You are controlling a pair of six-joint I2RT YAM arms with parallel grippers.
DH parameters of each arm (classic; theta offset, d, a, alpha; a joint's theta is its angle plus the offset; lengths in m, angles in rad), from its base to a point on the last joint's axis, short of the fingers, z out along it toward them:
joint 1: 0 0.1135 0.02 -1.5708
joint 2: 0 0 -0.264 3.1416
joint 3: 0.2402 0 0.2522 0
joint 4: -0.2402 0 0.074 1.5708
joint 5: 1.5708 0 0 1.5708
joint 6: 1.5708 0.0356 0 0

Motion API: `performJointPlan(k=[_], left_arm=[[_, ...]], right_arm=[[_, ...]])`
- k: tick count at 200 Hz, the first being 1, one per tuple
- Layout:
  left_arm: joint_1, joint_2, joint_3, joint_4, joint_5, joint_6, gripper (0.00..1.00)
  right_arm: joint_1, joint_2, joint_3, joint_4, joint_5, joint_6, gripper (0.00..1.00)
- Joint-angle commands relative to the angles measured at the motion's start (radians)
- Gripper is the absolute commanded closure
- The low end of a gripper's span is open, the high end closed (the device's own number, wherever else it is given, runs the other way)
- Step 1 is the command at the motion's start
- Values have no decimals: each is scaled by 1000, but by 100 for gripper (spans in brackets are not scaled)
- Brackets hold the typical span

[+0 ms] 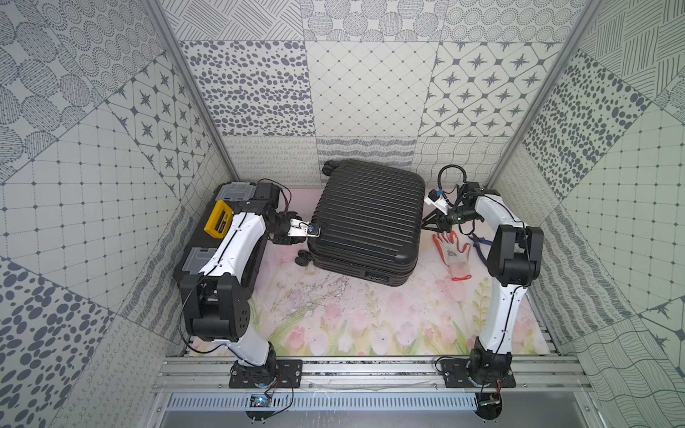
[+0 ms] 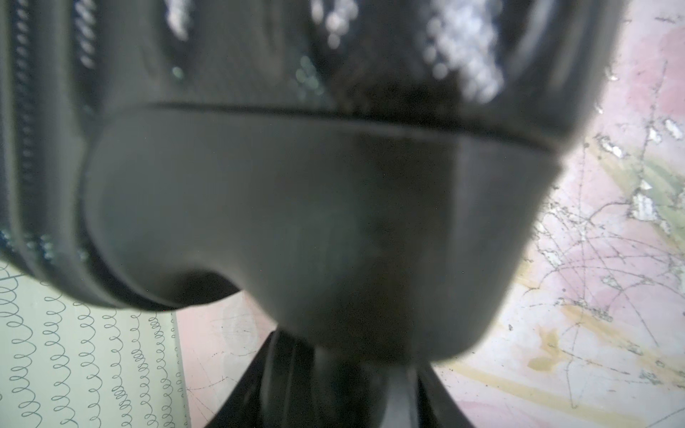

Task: Close the suitcase zippers
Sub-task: Zip the zipper on the suitcase.

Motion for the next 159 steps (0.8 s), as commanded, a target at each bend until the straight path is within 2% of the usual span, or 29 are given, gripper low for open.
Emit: performJointPlan(k=[1, 58, 90, 159], left_arm=[[18, 38, -7, 81, -97, -91, 90], [18, 51, -5, 80, -97, -92, 91], [18, 51, -5, 79, -100, -94, 91], [19, 54, -5, 77, -94, -107, 92]], right_arm=[[14, 22, 18, -48, 14, -40, 61], [30, 17, 1, 41, 52, 26, 68], [41, 20, 1, 76, 32, 42, 79], [50, 9, -19, 107, 54, 76, 93]])
